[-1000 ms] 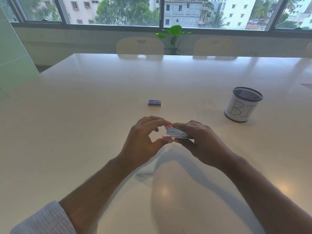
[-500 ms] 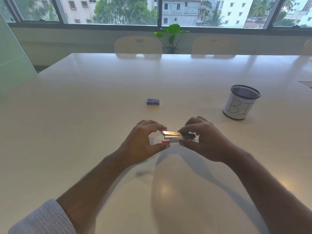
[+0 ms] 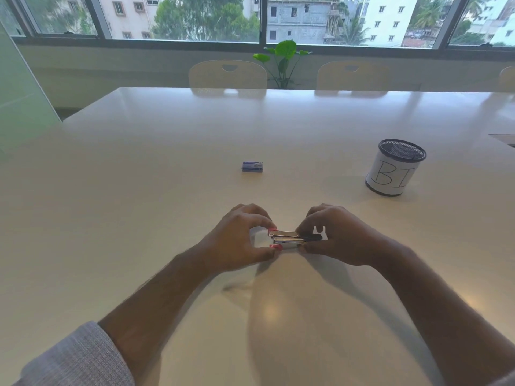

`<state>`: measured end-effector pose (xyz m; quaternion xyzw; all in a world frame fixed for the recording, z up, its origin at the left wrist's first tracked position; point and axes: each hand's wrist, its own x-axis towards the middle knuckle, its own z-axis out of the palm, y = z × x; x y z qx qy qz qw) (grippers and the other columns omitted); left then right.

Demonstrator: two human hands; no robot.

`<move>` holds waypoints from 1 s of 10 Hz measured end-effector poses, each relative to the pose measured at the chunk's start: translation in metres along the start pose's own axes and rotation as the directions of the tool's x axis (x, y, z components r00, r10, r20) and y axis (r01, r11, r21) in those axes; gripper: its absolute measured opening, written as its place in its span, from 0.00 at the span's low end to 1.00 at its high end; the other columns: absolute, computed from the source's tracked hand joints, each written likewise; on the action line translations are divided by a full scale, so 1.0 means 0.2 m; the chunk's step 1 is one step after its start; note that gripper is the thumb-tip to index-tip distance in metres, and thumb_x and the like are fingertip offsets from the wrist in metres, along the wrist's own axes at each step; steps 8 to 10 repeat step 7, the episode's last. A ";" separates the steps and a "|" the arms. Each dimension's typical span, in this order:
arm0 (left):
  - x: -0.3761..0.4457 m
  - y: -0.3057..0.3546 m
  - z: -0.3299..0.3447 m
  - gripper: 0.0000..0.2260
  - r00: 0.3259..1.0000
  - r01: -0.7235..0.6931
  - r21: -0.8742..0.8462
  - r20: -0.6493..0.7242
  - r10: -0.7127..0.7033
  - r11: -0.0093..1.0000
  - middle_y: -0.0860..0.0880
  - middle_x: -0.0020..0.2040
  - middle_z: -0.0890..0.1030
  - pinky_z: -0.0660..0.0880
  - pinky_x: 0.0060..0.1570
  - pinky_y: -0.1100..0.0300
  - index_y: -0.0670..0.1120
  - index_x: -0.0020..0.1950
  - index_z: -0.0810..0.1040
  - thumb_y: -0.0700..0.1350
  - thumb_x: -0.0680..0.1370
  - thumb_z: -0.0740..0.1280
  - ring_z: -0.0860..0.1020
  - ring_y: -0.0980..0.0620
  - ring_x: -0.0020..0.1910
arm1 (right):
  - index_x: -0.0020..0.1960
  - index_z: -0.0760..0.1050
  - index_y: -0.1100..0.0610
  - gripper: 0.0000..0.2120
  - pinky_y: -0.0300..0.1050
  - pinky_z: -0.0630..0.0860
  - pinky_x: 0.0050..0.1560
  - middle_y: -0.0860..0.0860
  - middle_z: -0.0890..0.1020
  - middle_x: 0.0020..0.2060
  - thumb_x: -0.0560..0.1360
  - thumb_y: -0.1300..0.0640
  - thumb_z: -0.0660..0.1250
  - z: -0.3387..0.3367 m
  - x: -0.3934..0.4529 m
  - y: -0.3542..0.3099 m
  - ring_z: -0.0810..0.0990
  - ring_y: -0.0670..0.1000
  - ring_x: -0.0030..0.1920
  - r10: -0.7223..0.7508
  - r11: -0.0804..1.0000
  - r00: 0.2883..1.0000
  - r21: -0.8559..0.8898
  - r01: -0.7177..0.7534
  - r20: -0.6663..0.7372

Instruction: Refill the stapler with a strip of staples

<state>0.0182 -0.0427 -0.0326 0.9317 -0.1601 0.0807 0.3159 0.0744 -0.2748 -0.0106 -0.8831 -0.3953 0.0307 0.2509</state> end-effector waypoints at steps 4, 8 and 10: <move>0.00 -0.04 0.01 0.34 0.997 0.065 0.004 0.029 -0.065 0.998 0.58 0.62 0.76 0.71 0.59 0.59 0.58 0.65 0.74 0.71 0.62 0.70 0.70 0.60 0.60 | 0.53 0.80 0.44 0.19 0.38 0.74 0.40 0.42 0.78 0.39 0.65 0.38 0.74 0.00 0.00 0.03 0.77 0.45 0.40 0.082 0.987 0.997 0.141 -0.082 0.003; 0.11 -0.12 -0.10 0.38 0.955 0.153 0.398 -0.294 -0.032 0.904 0.46 0.74 0.68 0.56 0.76 0.50 0.46 0.74 0.63 0.71 0.73 0.54 0.63 0.47 0.75 | 0.73 0.66 0.55 0.42 0.48 0.56 0.72 0.55 0.70 0.72 0.70 0.27 0.58 -0.07 0.06 0.08 0.65 0.54 0.72 0.136 0.910 0.913 -0.317 -0.269 -0.386; 0.11 -0.12 -0.10 0.38 0.955 0.153 0.398 -0.294 -0.032 0.904 0.46 0.74 0.68 0.56 0.76 0.50 0.46 0.74 0.63 0.71 0.73 0.54 0.63 0.47 0.75 | 0.73 0.66 0.55 0.42 0.48 0.56 0.72 0.55 0.70 0.72 0.70 0.27 0.58 -0.07 0.06 0.08 0.65 0.54 0.72 0.136 0.910 0.913 -0.317 -0.269 -0.386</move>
